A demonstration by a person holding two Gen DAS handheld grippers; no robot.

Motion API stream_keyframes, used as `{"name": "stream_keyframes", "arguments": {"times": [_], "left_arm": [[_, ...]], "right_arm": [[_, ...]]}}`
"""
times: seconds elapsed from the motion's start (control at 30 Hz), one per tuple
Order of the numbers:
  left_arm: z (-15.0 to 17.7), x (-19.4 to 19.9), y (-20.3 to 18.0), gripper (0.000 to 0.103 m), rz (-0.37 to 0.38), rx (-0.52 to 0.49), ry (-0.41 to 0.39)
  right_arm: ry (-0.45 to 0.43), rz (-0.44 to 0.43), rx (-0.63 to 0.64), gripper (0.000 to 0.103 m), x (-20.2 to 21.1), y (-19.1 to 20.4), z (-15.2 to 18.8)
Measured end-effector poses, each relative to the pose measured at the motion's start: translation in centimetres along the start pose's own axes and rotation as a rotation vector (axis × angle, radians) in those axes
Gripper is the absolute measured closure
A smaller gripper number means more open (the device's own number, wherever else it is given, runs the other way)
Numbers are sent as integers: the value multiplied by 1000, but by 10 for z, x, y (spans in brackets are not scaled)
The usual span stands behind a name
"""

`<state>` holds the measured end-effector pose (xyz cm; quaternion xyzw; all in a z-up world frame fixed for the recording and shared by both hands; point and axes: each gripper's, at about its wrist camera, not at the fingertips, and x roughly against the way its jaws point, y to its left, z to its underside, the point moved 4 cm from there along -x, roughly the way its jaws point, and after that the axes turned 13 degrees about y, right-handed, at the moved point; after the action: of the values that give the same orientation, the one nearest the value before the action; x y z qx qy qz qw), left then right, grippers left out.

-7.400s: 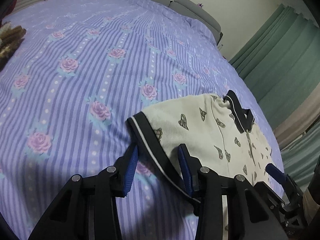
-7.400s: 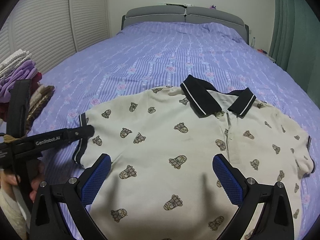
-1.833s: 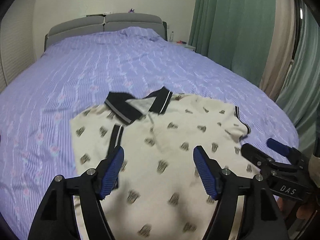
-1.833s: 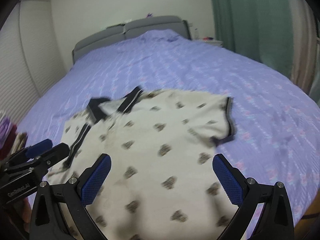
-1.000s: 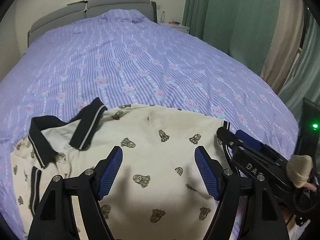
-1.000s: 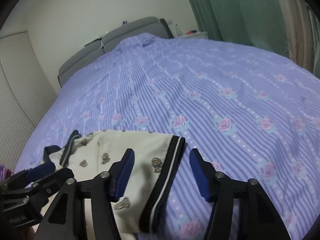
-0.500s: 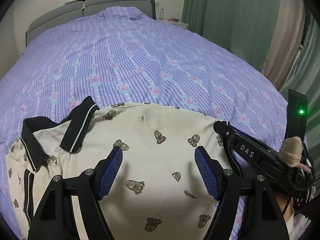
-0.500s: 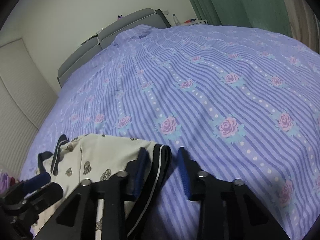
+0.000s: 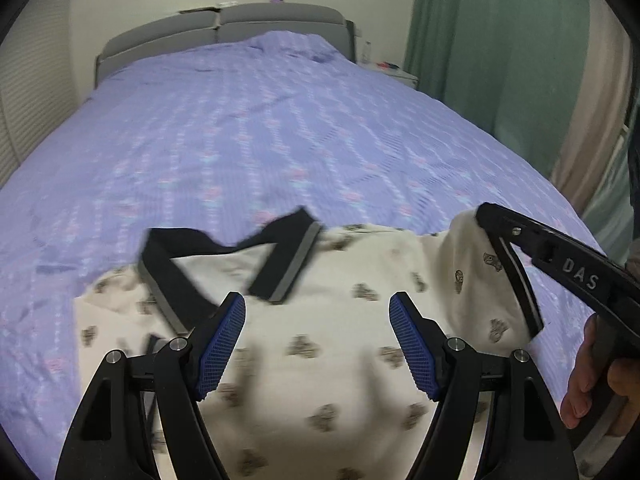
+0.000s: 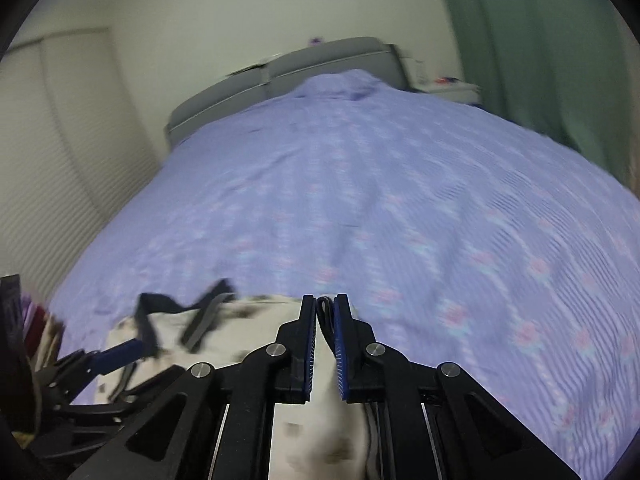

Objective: Fold small clothes

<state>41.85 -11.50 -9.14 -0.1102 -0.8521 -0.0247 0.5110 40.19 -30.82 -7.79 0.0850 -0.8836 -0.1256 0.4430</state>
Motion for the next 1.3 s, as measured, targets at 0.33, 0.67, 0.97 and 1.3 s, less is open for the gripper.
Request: {"name": "stream_keyframes", "arguments": {"times": [0.33,0.67,0.97,1.3], "left_arm": [[21,8,64,29,-41,56,7],[36,10,71,29,-6,-15,5],[30,-10,18,29,213,-125,66],[-3,-68,-11,52,365,-3,202]], "right_arm": [[178,-23,140,73,-68,94,14],[14,-4,135,29,15,91,64],[53,107,124,30,27,27,107],[43,37,97,48,11,-1,97]]}}
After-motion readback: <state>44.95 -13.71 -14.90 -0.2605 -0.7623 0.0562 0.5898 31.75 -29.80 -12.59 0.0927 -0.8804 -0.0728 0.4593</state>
